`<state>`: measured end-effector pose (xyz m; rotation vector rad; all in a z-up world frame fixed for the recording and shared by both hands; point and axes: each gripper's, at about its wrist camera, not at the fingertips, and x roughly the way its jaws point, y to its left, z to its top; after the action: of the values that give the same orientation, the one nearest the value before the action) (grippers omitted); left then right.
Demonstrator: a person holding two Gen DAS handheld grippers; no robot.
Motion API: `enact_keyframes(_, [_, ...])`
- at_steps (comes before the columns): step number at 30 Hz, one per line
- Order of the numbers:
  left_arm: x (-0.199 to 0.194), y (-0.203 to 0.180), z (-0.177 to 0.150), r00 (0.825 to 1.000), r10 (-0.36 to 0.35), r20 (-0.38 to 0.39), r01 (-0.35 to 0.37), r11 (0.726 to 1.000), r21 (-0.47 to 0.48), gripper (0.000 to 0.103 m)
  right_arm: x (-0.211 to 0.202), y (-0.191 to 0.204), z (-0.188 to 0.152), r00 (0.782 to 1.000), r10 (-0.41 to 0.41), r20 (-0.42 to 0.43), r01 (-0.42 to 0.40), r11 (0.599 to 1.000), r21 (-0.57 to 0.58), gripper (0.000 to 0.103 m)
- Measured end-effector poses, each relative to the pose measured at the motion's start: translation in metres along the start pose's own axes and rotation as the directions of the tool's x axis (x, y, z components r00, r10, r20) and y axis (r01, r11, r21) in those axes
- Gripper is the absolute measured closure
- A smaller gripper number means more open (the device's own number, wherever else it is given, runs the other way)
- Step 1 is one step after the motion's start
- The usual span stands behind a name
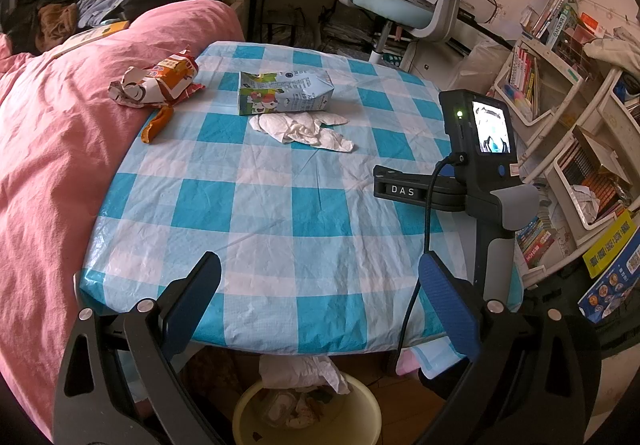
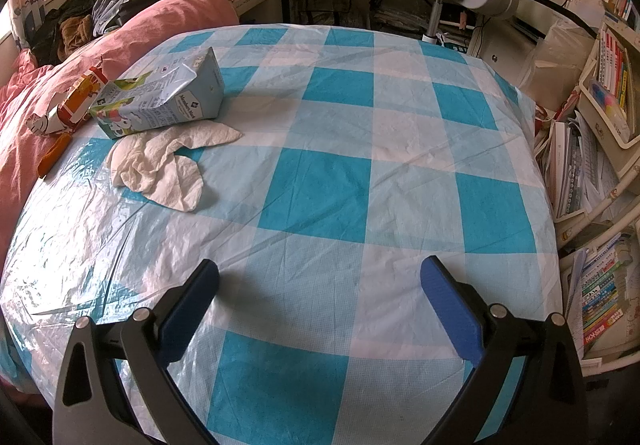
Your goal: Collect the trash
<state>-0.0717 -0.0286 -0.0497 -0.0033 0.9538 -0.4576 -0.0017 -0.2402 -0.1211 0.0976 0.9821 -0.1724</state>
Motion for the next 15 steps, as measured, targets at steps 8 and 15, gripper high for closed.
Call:
enact_keyframes(8, [-0.0001,-0.0002,-0.0001,1.0,0.0,-0.001,0.0,1.0,0.001,0.007,-0.0003,0.0014,-0.0006,1.0,0.0,0.0,0.0,1.0,0.0,0.007])
enact_keyframes(15, [-0.0001,-0.0001,-0.0001,1.0,-0.001,0.0,0.001,1.0,0.0,0.007,-0.0001,0.0008,-0.0003,1.0,0.0,0.0,0.0,1.0,0.0,0.007])
